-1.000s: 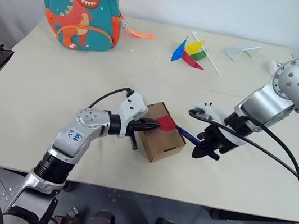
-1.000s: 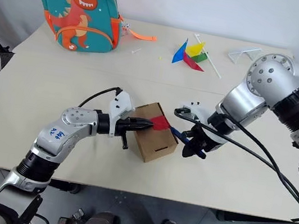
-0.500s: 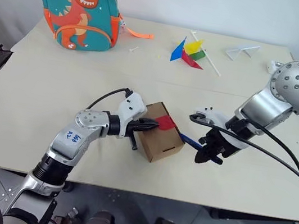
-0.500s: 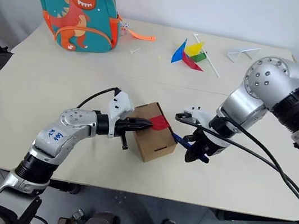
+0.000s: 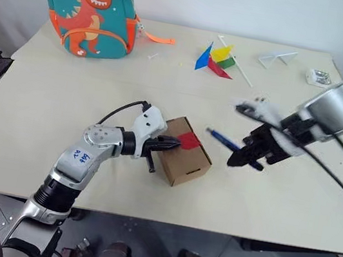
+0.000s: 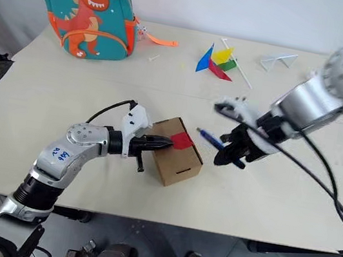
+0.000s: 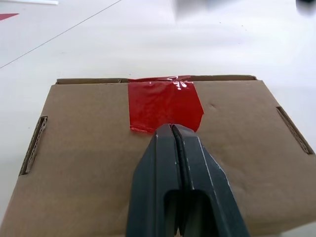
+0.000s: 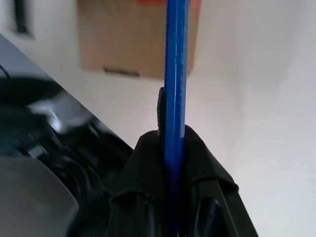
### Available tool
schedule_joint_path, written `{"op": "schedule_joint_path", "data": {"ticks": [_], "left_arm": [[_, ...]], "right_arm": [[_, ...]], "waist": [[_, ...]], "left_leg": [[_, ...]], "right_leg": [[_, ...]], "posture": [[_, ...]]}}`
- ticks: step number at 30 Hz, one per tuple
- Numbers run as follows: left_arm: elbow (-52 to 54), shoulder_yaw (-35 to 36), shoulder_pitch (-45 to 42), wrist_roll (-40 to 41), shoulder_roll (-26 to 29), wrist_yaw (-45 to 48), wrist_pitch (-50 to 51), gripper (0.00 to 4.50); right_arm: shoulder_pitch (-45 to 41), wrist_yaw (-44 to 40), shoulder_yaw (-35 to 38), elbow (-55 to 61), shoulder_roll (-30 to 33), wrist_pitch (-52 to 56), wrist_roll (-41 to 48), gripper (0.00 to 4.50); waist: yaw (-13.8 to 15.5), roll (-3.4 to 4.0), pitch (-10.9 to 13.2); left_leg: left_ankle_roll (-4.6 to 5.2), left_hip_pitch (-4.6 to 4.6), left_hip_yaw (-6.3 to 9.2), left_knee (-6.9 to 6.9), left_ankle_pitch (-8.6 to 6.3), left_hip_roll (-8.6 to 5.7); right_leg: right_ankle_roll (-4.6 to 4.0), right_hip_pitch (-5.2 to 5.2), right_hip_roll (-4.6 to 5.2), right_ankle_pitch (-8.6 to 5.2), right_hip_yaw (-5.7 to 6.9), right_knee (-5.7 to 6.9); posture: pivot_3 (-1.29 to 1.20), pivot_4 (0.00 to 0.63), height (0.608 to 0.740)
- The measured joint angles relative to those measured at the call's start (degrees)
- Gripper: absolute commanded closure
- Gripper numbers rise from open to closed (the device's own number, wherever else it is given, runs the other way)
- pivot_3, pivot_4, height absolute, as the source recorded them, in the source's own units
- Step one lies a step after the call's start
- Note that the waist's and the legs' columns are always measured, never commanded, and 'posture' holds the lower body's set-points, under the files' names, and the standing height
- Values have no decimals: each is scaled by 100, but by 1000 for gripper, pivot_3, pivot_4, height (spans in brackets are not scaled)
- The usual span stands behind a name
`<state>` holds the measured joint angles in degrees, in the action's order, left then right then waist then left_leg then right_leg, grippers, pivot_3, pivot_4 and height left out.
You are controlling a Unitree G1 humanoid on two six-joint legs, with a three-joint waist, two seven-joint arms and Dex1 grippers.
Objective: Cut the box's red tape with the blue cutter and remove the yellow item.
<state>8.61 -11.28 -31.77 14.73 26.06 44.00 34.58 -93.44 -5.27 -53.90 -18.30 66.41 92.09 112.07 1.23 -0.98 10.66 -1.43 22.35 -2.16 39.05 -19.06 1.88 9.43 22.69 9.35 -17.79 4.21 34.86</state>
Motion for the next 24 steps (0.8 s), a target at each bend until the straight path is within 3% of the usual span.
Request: {"op": "schedule_joint_path", "data": {"ticks": [5,7,13,16,21,22,24], "left_arm": [[-37,-4,-69,23,155,169,-1,4500],[-66,-18,-121,23,171,210,-2,4500],[-131,17,-168,75,274,355,-11,4500],[-212,52,-189,76,308,380,-9,4500],[-209,98,-190,92,325,429,25,4500],[-206,106,-190,107,325,431,33,4500],[-207,136,-188,130,326,431,46,4500]], "right_arm": [[1720,517,1434,761,480,-779,-191,4396],[2847,504,2323,1216,666,-1339,-638,4396],[6060,-611,3721,1851,900,-3358,-3315,4396],[6760,-925,4240,1421,436,-4635,-4723,4396],[6946,-1554,4676,975,-34,-5157,-5829,4396],[6996,-1677,4794,872,-119,-5145,-6017,3664],[7077,-1814,4949,757,-241,-5074,-6245,3156]], "waist": [[-4,2,-1],[24,3,-3],[30,13,-9],[-27,24,-15],[-26,53,-30],[-7,53,-30],[12,53,-30]], "left_leg": [[2,-2,-13,3,-3,3],[1,-4,-8,1,-3,6],[7,-4,-26,10,-1,0],[9,-19,-42,9,1,2],[7,-19,-40,4,6,2],[7,-18,-41,4,6,2],[7,-17,-42,6,6,2]], "right_leg": [[0,-1,2,7,2,-2],[-1,-3,1,7,9,-3],[16,-11,8,28,9,-23],[15,-16,7,37,3,-24],[15,-14,7,39,2,-27],[16,-15,7,40,2,-31],[17,-16,7,41,2,-33]], "posture": [[0,150,740],[0,150,740],[0,150,740],[0,150,740],[0,150,740],[0,150,740],[0,150,740]]}}
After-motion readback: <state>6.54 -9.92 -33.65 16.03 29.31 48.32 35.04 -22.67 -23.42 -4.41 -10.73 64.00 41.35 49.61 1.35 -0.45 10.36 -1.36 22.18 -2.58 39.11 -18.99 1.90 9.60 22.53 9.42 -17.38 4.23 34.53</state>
